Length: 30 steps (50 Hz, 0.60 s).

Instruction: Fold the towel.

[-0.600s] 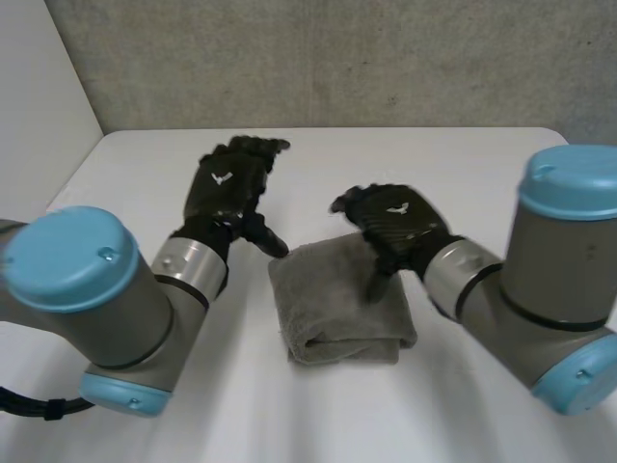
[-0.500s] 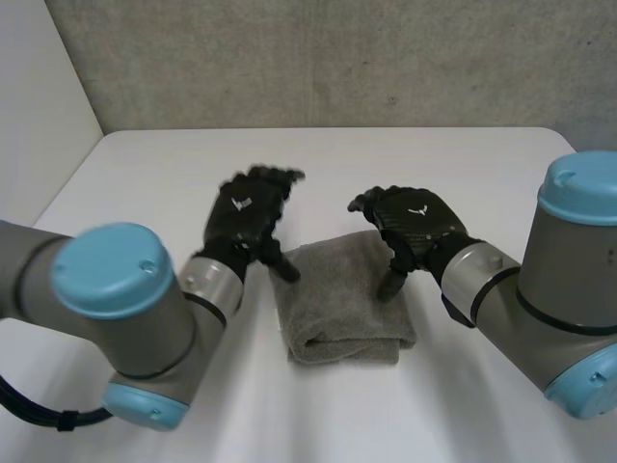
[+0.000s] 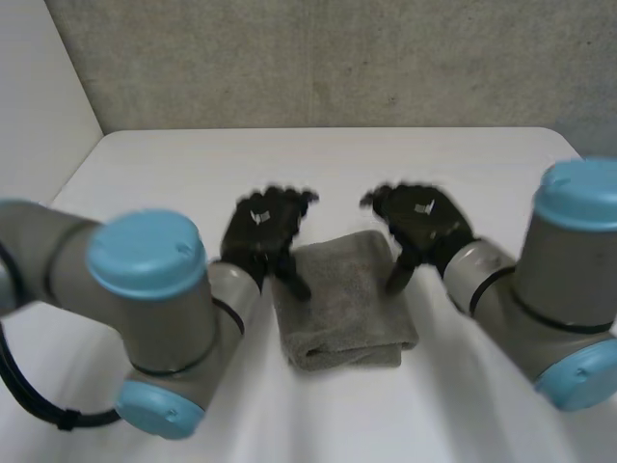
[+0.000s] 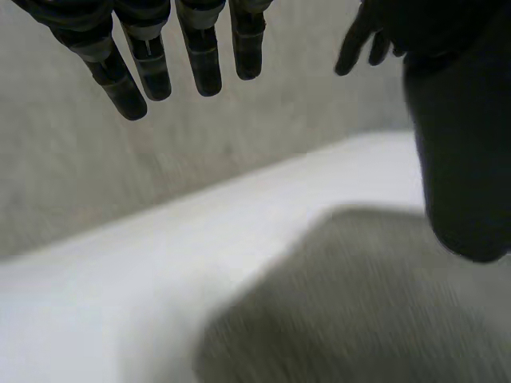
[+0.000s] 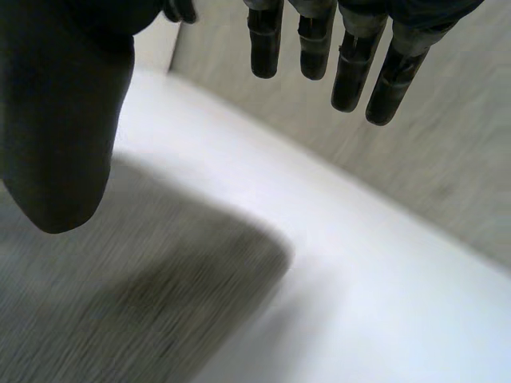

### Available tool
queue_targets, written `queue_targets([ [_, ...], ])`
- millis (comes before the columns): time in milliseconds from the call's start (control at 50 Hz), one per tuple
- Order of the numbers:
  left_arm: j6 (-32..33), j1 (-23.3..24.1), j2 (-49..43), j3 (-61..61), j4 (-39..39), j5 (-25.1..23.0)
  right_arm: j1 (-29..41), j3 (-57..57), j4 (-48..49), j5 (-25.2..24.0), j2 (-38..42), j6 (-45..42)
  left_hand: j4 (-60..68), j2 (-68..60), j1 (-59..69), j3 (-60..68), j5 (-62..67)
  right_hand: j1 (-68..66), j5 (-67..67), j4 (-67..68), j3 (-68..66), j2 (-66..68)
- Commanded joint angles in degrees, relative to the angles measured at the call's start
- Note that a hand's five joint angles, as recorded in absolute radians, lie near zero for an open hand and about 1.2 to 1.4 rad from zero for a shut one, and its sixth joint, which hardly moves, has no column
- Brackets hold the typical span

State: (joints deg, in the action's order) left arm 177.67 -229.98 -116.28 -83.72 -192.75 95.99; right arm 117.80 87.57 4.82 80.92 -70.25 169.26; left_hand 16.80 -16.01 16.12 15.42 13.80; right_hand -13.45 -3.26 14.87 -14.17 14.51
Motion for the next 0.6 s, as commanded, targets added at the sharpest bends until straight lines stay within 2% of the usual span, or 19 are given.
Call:
queue_targets([
  [20, -0.22, -4.68, 10.88, 6.62, 10.70, 2.52, -2.65, -3.01, -1.91, 7.74, -10.60, 4.23, -4.23, 3.44, -3.55, -2.85, -11.23, 3.45, 3.26, -4.87, 4.17, -4.51],
  [100, -0.49, -6.71, 13.45, 9.19, 15.21, 5.79, -4.94, -6.88, -7.70, 12.15, -12.19, 4.68, -4.40, 3.61, -3.72, -3.02, -11.40, 3.45, 3.26, -4.87, 4.17, -4.51],
  [180, -0.05, -7.33, 15.29, 10.85, 18.63, 7.98, -6.69, -8.03, -10.26, 11.81, -12.19, 4.77, -4.90, 4.12, -4.23, -3.52, -11.90, 3.45, 3.26, -4.87, 4.17, -4.51],
  [600, -0.31, -7.50, 16.17, 10.95, 19.34, 7.63, -6.26, -7.42, -10.19, 11.72, -12.11, 4.77, -5.41, 4.62, -4.73, -4.03, -12.41, 3.45, 3.26, -4.87, 4.17, -4.51],
])
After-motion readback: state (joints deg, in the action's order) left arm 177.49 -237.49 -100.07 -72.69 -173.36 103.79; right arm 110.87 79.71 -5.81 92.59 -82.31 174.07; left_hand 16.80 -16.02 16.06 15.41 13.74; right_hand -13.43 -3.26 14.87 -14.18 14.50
